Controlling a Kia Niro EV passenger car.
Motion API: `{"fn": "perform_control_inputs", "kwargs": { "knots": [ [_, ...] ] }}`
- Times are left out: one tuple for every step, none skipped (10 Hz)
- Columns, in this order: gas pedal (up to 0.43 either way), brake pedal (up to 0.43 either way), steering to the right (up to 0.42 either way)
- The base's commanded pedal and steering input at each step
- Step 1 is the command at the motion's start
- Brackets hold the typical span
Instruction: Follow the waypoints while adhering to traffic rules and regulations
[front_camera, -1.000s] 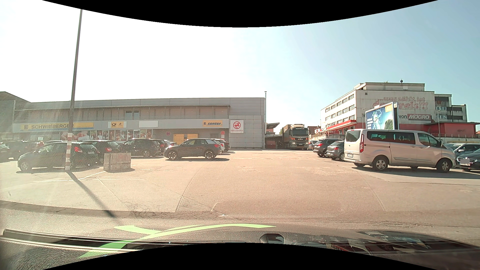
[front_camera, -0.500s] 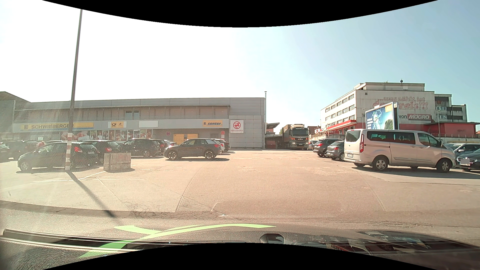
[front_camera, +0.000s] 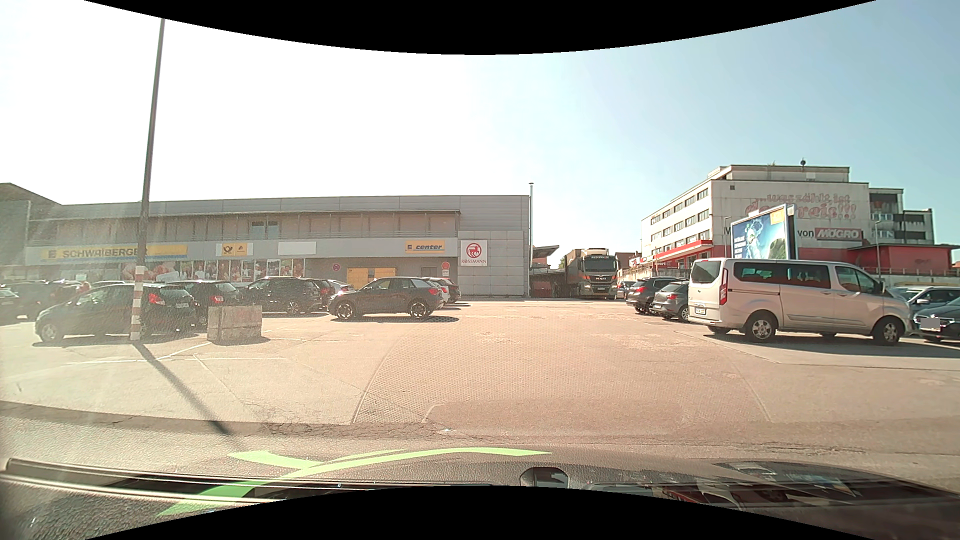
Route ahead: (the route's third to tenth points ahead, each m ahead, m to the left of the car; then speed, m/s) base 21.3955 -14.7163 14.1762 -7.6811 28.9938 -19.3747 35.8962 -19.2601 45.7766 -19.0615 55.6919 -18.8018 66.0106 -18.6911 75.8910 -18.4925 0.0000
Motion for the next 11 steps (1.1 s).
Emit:
{"fn": "perform_control_inputs", "kwargs": {
  "knots": [
    [0.000,0.421,-0.055],
    [0.000,0.421,-0.056],
    [0.000,0.421,-0.055],
    [0.000,0.421,-0.055],
    [0.000,0.421,-0.055],
    [0.000,0.421,-0.055],
    [0.000,0.421,-0.056],
    [0.000,0.421,-0.055],
    [0.000,0.421,-0.055],
    [0.000,0.421,-0.056],
    [0.000,0.421,-0.056]
  ]
}}
